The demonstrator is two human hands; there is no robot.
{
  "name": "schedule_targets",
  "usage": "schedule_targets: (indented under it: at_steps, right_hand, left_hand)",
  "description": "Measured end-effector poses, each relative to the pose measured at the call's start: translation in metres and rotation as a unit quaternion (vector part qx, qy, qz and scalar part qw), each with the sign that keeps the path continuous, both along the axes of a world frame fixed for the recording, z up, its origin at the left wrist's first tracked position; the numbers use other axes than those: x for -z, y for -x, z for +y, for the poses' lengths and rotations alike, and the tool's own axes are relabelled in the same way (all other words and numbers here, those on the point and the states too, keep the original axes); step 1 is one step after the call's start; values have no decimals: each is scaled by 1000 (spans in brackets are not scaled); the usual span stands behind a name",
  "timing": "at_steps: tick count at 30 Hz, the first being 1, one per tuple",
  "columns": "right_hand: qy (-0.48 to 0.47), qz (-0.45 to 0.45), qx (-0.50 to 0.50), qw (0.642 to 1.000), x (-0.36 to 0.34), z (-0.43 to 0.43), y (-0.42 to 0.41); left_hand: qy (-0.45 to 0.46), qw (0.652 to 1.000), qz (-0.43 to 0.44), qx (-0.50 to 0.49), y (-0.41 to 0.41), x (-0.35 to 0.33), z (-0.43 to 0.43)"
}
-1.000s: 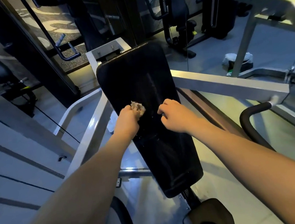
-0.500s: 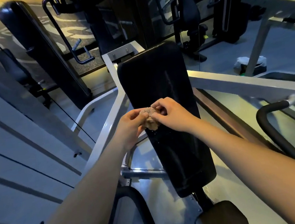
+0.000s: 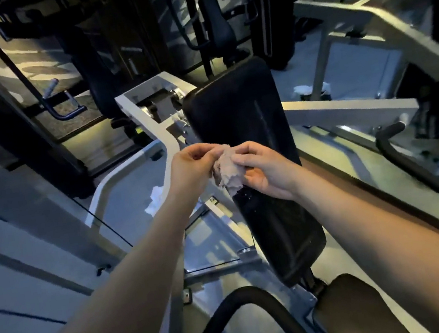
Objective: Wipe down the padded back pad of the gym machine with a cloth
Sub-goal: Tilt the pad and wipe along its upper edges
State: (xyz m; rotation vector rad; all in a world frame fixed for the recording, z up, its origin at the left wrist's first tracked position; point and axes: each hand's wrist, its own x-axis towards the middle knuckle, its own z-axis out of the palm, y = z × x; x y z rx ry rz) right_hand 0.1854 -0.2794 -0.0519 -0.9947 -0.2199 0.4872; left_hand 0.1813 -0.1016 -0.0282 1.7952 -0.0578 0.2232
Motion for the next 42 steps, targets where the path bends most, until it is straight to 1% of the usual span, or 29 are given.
schedule_targets:
  at_steps: [3, 5, 7, 10, 13, 14, 15, 17, 19, 21, 22, 24, 26, 28, 30, 32, 34, 36, 39, 40, 42]
  right_hand:
    - [-5, 16, 54, 998, 0, 9, 5]
    - [14, 33, 108, 994, -5, 12, 4]
    - [53, 35, 169, 984, -10, 10, -1]
    - [108, 1, 220, 969, -19, 5, -15]
    - [163, -57, 242, 955, -27, 0, -33]
    - [198, -88, 252, 943, -30, -1, -41]
    - [242, -125, 268, 924, -31, -1, -49]
    - [320, -200, 310, 872, -35, 2, -68]
    - [359, -257, 367, 819, -39, 8, -89]
    - [384, -310, 406, 769, -42, 17, -108]
    - [402, -335, 407, 749, -42, 22, -115]
    - [454, -388, 361, 717, -37, 30, -125]
    - [498, -440, 294, 687, -24, 33, -132]
    - [506, -479, 265, 666, -15, 26, -140]
    - [512, -513, 271, 634, -10, 20, -149]
    - [509, -542, 305, 596, -9, 22, -157]
    - [502, -566, 333, 563, -10, 23, -165]
    - [502, -573, 359, 539, -10, 15, -180]
    - [514, -503, 437, 540, -9, -4, -207]
    - [520, -480, 460, 536, -9, -8, -213]
    - [540, -441, 497, 517, -9, -8, -217]
  left_hand:
    - [-40, 999, -5, 16, -8, -3, 3]
    - [-70, 997, -19, -16, -21, -5, 9]
    - [-78, 995, -33, -61, -36, -12, 15]
    - [-64, 990, -57, -110, -57, -31, 21]
    - [-101, 982, -73, -141, -80, -50, 23]
    - [-117, 979, -81, -143, -89, -54, 23]
    - [-139, 977, -86, -141, -98, -57, 22]
    - [-180, 973, -80, -124, -114, -61, 17]
    - [-192, 973, -54, -119, -129, -66, 9]
    - [-187, 972, -30, -141, -144, -70, 0]
    - [-187, 969, -22, -158, -151, -70, -5]
    - [-202, 960, -22, -195, -162, -63, -14]
    - [-221, 943, -62, -243, -167, -53, -21]
    - [-220, 929, -116, -275, -169, -43, -22]
    - [-210, 927, -141, -278, -173, -37, -19]
    - [-201, 927, -159, -273, -176, -33, -17]
    - [-200, 926, -174, -270, -179, -31, -15]
    - [-203, 924, -176, -272, -181, -30, -15]
    - [-212, 922, -174, -274, -182, -28, -14]
    - [-215, 921, -175, -272, -182, -28, -14]
    - [-220, 920, -177, -271, -181, -28, -15]
